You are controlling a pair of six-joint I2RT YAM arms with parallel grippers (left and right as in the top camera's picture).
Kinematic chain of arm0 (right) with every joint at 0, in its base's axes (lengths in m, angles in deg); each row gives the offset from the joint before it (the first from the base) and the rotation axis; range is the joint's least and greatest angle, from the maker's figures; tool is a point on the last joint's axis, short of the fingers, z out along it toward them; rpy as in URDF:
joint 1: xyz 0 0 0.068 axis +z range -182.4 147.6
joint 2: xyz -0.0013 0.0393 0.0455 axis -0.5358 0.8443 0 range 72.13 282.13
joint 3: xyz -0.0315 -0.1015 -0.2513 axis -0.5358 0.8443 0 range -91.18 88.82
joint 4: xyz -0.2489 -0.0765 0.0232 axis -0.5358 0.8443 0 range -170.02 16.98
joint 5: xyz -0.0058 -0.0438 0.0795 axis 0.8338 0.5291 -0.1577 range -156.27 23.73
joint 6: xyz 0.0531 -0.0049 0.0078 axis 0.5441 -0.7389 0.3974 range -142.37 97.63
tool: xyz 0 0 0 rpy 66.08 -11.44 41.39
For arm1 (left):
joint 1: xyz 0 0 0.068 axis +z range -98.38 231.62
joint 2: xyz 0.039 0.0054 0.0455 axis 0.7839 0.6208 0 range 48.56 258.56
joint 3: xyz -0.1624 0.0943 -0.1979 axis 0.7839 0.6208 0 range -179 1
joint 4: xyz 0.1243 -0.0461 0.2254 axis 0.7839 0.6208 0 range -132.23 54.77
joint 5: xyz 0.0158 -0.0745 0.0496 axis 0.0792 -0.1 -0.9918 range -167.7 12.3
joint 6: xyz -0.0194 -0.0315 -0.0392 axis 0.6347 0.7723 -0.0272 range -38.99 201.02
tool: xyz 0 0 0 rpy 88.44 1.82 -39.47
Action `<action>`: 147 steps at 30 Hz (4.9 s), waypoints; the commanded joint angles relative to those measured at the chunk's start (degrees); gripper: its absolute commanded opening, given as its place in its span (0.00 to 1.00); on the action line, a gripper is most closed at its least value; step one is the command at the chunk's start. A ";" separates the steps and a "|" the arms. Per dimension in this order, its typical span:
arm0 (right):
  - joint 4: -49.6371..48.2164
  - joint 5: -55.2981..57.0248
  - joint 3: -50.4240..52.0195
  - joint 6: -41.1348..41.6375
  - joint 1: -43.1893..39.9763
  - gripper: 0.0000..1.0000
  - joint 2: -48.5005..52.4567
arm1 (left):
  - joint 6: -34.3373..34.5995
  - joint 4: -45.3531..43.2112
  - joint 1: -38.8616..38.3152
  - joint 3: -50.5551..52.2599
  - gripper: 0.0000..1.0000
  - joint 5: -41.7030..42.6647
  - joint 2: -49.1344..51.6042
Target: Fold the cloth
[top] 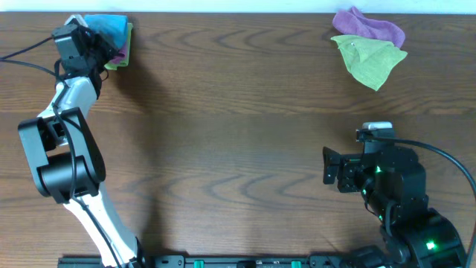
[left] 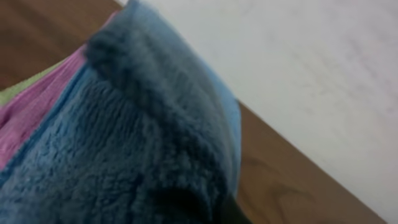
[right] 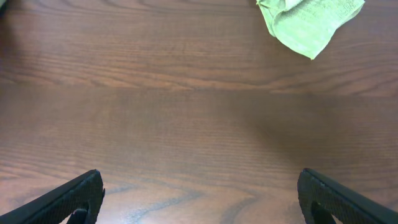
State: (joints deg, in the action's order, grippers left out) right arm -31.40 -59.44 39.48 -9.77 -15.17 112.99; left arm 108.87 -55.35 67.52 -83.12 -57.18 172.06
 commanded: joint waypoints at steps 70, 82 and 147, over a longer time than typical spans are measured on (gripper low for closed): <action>-0.87 -0.79 -0.55 0.66 -0.44 0.99 2.54 | -14.27 31.89 7.26 -0.81 0.95 21.86 -23.67; -0.87 -0.79 -0.55 0.66 -0.44 0.99 2.54 | -28.13 33.57 6.10 -0.81 0.96 10.78 -38.18; -0.87 -0.79 -0.55 0.66 -0.44 0.99 2.54 | -12.83 36.54 -16.28 77.26 0.95 -31.43 -123.32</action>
State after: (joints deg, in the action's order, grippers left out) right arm -32.23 -60.29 39.46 -9.77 -15.34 115.61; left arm 94.75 -18.65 51.39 -7.12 -87.59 49.22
